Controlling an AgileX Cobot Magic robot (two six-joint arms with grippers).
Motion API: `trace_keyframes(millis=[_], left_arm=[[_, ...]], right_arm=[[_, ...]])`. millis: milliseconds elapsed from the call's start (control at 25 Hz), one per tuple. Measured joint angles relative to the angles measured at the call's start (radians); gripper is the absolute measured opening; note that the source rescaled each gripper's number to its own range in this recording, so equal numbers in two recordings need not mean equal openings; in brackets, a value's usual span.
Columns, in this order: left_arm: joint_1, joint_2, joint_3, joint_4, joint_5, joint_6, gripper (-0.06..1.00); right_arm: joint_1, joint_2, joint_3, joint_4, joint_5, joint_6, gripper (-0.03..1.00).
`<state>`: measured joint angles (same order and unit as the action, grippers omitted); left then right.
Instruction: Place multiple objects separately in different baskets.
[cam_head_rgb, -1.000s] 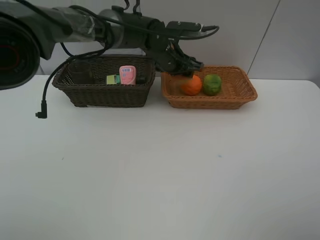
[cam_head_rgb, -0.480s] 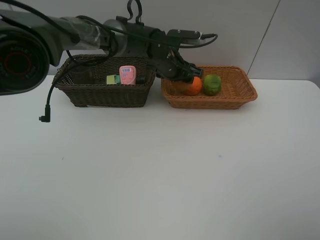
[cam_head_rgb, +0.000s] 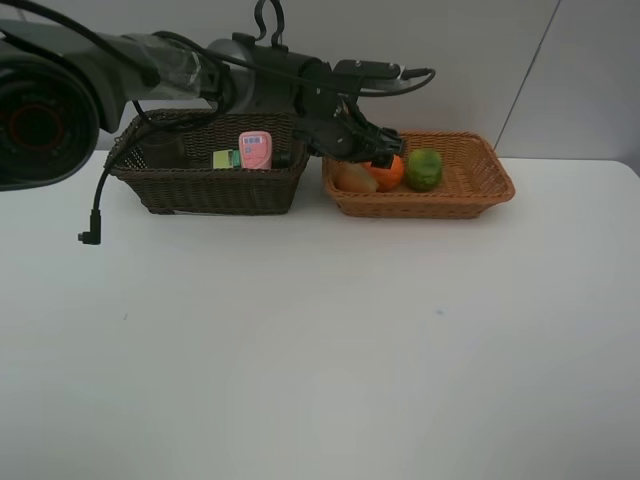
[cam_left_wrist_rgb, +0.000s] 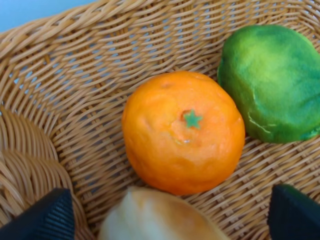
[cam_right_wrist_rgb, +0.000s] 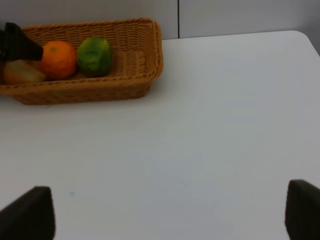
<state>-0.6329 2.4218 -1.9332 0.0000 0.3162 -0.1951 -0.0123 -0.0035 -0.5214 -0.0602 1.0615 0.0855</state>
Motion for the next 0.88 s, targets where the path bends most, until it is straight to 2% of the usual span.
trace_keyframes(millis=[200,280,640,760,880], left_arm=[[-0.010,-0.013,0.000,0.000,0.006,0.000,1.00],[-0.010,-0.035,0.000,0.000,0.038,0.000,1.00],[0.013,-0.221,0.008,0.000,0.384,0.021,1.00],[0.069,-0.311,0.092,0.000,0.449,0.022,1.00],[0.142,-0.441,0.246,0.000,0.453,0.022,1.00]], right_arm=[[0.000,0.000,0.000,0.000,0.000,0.000,1.00],[0.000,0.000,0.000,0.000,0.000,0.000,1.00],[0.000,0.000,0.000,0.000,0.000,0.000,1.00],[0.000,0.000,0.000,0.000,0.000,0.000,1.00],[0.000,0.000,0.000,0.000,0.000,0.000,1.00]])
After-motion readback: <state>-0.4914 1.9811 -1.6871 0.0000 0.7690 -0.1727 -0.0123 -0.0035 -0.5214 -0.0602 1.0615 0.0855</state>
